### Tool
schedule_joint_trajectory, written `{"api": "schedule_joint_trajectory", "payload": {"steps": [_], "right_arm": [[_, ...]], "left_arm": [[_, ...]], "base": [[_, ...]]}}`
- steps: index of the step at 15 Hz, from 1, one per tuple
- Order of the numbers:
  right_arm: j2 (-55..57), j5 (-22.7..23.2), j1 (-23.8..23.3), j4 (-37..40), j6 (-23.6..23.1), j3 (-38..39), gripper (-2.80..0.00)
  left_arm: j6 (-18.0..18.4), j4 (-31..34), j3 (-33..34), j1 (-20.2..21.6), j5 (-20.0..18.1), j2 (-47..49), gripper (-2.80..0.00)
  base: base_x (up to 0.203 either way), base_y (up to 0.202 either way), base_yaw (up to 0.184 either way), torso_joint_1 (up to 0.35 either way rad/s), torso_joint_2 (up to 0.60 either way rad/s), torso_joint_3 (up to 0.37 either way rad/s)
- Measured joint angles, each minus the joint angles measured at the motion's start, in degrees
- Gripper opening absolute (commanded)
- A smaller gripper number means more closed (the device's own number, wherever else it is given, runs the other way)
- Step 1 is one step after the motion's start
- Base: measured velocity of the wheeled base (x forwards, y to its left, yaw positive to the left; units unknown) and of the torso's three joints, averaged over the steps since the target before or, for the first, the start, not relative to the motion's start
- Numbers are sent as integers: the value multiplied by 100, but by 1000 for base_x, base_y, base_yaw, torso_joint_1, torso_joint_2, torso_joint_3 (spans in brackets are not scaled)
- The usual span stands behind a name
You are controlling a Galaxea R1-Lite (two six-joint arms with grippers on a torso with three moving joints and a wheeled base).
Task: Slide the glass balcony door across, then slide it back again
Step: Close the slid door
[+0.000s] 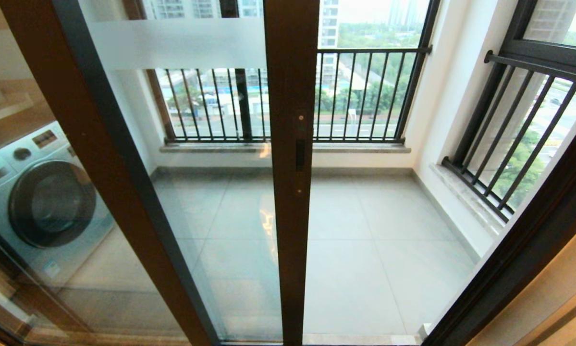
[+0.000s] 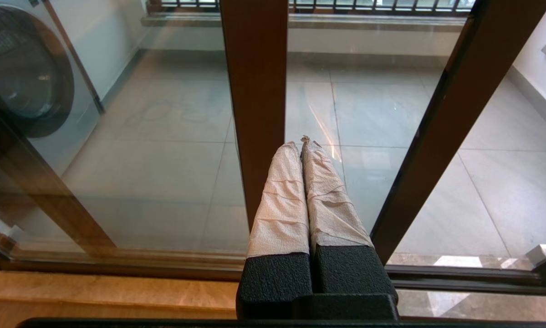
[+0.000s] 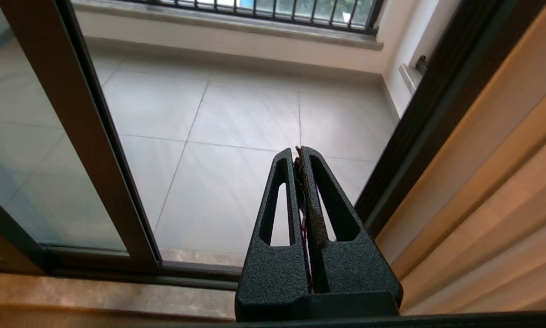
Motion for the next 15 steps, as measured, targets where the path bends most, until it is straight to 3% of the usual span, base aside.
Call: {"api": "schedule_joint_trajectory", "payload": {"steps": [5, 10, 12, 15], "right_arm": [[1112, 336, 11, 60, 712, -2107, -280], [3450, 1605, 117, 439, 1004, -4196, -280], [4447, 1931, 484, 991, 1132, -5112, -280], [5911, 1395, 1758, 1702, 1512, -6376, -280]], "left_arm": [[0, -2, 0, 0, 1, 0, -280], [0, -5, 0, 0, 1, 0, -280], [-1, -2, 0, 0, 3, 0, -280], [1, -3, 0, 0, 3, 0, -280]], "base": [[0, 0, 0, 0, 0, 0], [0, 0, 0, 0, 0, 0], [0, 0, 0, 0, 0, 0], [0, 0, 0, 0, 0, 0]]}}
